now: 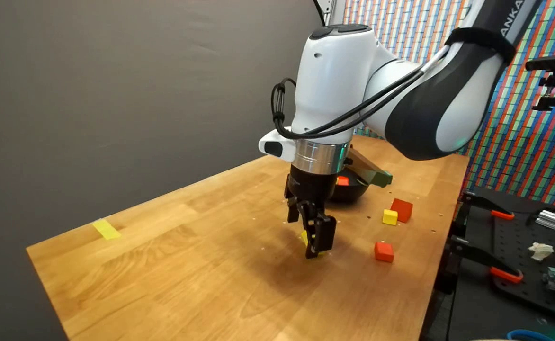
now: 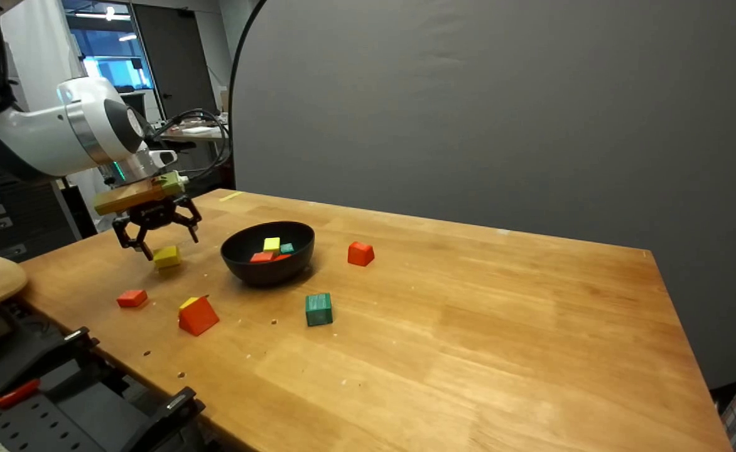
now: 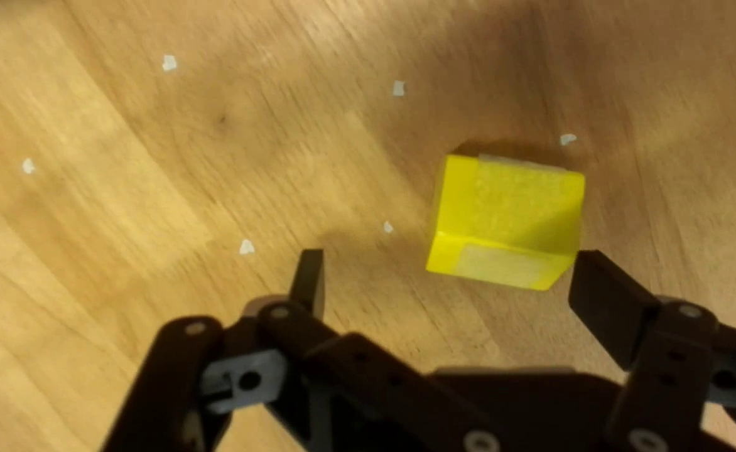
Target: Put all the blocks in the bowl
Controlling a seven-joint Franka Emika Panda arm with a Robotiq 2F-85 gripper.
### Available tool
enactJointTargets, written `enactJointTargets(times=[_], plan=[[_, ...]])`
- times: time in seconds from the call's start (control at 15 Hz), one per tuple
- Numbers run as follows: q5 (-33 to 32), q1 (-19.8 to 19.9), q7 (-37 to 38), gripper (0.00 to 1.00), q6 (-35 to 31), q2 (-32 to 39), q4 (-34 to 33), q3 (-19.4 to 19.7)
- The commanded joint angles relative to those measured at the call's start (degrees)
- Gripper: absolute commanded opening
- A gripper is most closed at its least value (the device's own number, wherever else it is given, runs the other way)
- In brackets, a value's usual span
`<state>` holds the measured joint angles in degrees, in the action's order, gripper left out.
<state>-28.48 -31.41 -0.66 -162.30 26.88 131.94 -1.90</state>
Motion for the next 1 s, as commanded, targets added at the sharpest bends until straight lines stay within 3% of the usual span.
enactJointTargets(times=[0.0,0.07,0.33,0.53,0.67,0.73,0.87,0.93], plan=[[-1.4,-0.8,3.6,0.75,1.9,-0.2,0.2,0.3],[-1.2,-0.6,3.8,0.72,2.1,-0.2,0.3,0.0],[-0.9,0.0,4.5,0.39,1.7,-0.7,0.9,-0.3],[-0.4,1.7,3.0,0.23,1.0,-2.6,1.9,-1.1],[-0.2,3.9,0.7,0.30,1.3,-5.7,3.8,-1.6],[1.1,6.9,-3.5,0.40,3.4,-8.9,5.8,-3.5],[-0.7,8.9,-5.4,0.29,4.5,-14.0,8.4,-2.5],[-2.1,9.6,-5.1,0.29,4.9,-16.4,9.3,-1.4]])
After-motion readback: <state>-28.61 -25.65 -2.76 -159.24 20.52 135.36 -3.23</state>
